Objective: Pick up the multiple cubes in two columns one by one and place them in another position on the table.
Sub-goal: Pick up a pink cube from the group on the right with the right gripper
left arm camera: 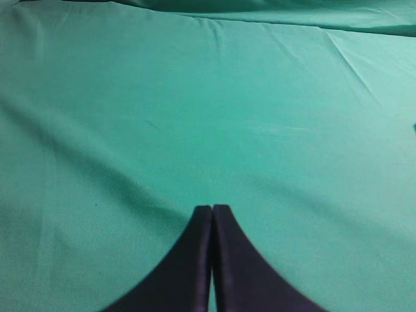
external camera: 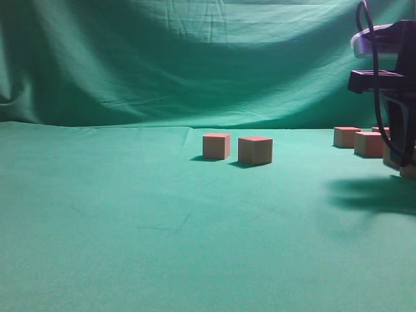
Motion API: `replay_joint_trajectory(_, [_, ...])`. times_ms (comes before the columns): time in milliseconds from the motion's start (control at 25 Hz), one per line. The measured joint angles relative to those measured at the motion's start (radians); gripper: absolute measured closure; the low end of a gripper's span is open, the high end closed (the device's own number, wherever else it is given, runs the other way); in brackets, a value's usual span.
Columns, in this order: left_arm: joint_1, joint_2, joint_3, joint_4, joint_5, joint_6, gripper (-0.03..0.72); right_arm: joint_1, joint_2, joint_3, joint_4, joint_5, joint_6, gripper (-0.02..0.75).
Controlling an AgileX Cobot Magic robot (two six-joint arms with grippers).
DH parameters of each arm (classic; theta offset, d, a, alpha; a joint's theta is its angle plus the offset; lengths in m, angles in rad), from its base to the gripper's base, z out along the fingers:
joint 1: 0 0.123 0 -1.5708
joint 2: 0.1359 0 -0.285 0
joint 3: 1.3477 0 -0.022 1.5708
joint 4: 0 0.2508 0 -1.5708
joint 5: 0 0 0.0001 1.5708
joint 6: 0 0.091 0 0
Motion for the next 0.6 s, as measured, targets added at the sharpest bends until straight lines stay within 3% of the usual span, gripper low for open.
replay_joint_trajectory(160, [0.000,0.000,0.000,0.000,0.000,0.000,0.688,0.000,0.005,-0.027,0.029,0.063,-0.004,0.470])
replay_joint_trajectory(360, [0.000,0.000,0.000,0.000,0.000,0.000,0.688,0.023,0.002,-0.165,0.191,0.233,-0.128,0.470])
replay_joint_trajectory(600, [0.000,0.000,0.000,0.000,0.000,0.000,0.688,0.229,-0.002,-0.427,0.231,0.280,-0.152,0.470])
